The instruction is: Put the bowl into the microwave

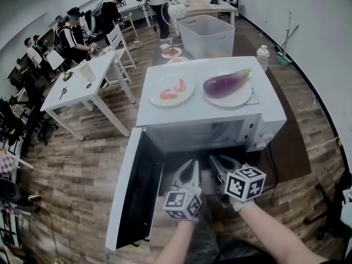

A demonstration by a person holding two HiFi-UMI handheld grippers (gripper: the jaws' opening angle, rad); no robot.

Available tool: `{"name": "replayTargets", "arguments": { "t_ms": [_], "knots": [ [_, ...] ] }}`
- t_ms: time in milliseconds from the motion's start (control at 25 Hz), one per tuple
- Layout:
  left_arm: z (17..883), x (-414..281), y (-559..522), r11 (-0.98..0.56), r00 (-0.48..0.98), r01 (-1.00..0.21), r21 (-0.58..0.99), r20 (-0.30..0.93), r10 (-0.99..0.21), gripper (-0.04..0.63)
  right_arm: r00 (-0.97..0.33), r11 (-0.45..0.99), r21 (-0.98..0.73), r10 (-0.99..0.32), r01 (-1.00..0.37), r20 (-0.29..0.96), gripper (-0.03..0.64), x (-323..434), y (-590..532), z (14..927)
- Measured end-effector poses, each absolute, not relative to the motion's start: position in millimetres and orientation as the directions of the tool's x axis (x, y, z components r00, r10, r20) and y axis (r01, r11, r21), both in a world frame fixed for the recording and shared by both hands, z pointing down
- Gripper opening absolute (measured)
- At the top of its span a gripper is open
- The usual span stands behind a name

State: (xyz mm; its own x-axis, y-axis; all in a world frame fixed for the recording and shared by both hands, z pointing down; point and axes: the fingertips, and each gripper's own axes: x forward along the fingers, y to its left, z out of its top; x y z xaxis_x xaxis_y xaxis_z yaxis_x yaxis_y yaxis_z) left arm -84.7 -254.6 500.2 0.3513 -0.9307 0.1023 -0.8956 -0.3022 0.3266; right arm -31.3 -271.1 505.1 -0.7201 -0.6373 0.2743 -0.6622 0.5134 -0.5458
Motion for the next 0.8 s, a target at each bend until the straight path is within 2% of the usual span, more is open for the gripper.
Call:
{"name": "replayTargets", "arguments": {
  "t_ms": [480,800],
  "knots": [
    [479,-58,-202,-0.355,0.406,-0.877,0.323,0.104,-0.908,-0.009,-0.782,0.635,-0.468,-0.568,-0.614,0.256,-0.002,-25,-215,475],
    [460,-42,-165,-0.374,0.428,-0.866,0.333,0.105,-0.898,-0.009,-0.800,0.660,-0.460,-0.547,-0.594,0.248,-0.002,-9,-174,457]
  ]
}}
